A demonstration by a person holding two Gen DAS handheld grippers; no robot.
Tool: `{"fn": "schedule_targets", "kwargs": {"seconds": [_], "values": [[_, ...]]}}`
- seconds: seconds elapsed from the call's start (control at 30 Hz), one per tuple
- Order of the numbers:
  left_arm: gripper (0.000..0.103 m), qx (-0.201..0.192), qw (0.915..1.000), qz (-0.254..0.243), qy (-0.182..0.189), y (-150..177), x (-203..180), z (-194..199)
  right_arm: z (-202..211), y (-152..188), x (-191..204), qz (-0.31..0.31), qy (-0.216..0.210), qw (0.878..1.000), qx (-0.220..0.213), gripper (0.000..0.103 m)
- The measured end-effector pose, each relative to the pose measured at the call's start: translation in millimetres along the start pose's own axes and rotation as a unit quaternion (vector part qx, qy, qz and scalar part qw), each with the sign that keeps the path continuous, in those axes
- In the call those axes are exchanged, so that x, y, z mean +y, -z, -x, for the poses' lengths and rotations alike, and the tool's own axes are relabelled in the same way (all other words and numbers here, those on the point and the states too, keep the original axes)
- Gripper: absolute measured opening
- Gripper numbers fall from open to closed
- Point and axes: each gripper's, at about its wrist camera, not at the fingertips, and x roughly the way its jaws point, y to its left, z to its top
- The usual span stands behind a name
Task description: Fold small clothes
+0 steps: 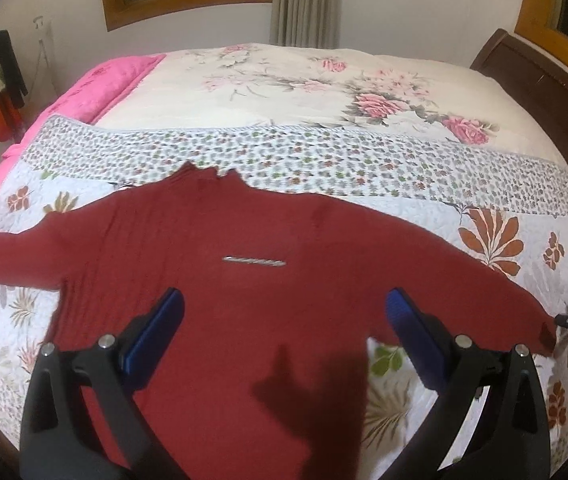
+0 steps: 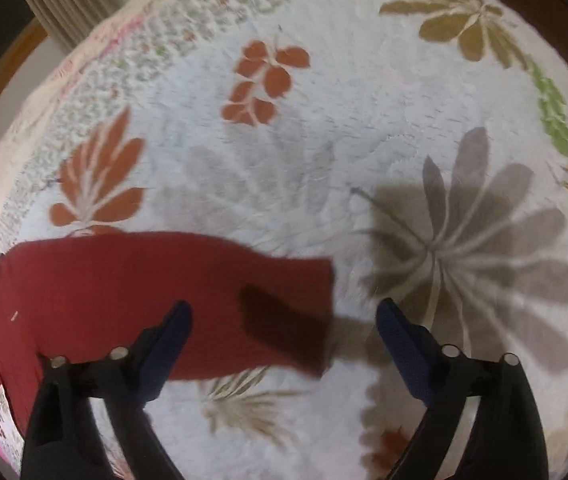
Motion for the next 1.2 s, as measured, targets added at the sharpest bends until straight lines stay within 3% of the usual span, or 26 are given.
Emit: {"fn": "schedule_targets", "kwargs": {"seconds": [0.1, 0.23, 0.3, 0.33, 0.37, 0.47, 0.57, 0.67, 0.87, 1.0, 1.2], "values": [[0.1, 0.003, 1.0, -0.005, -0.005, -4, -16, -13, -15, -8, -9, 0.002, -0.012, 1.0, 0.017, 0.08], [0.1, 0.006, 0.9998, -0.016, -0.013, -8, -30, -23, -27, -8, -7, 0.036, 0.013, 0.999, 0.023, 0.063], [0.1, 0.005, 0.9997, -0.019, -0.013, -9, -31, -24, -26, -6, -2, 0.067, 0.019, 0.997, 0.019, 0.04], [0.1, 0.005, 0.9997, -0.02, -0.015, -9, -30, -25, -26, -5, -1, 0.074, 0.001, 0.997, 0.026, 0.018], [0.1, 0.006, 0.9996, -0.022, -0.017, -9, -30, -27, -26, -5, 2, 0.075, -0.004, 0.997, 0.03, 0.014], [0.1, 0.012, 0.9994, -0.021, -0.023, -9, -22, -32, -17, -5, 14, 0.086, -0.013, 0.996, 0.025, 0.009], [0.1, 0.016, 0.9993, -0.014, -0.03, -8, -3, -35, 6, -3, 36, 0.085, -0.065, 0.994, 0.011, 0.009], [0.1, 0.02, 0.9987, -0.002, -0.048, -7, 26, -40, 22, 2, 69, 0.107, -0.089, 0.99, 0.007, 0.009], [0.1, 0.031, 0.9966, 0.03, -0.07, -3, 87, -45, 49, 7, 187, 0.175, -0.168, 0.97, -0.003, 0.009], [0.1, 0.032, 0.9956, 0.042, -0.077, 1, 125, -43, 54, 23, 292, 0.224, -0.226, 0.948, 0.006, 0.009], [0.1, 0.041, 0.9934, 0.068, -0.083, 10, 180, -41, 29, 67, 407, 0.288, -0.237, 0.927, 0.035, 0.009]]}}
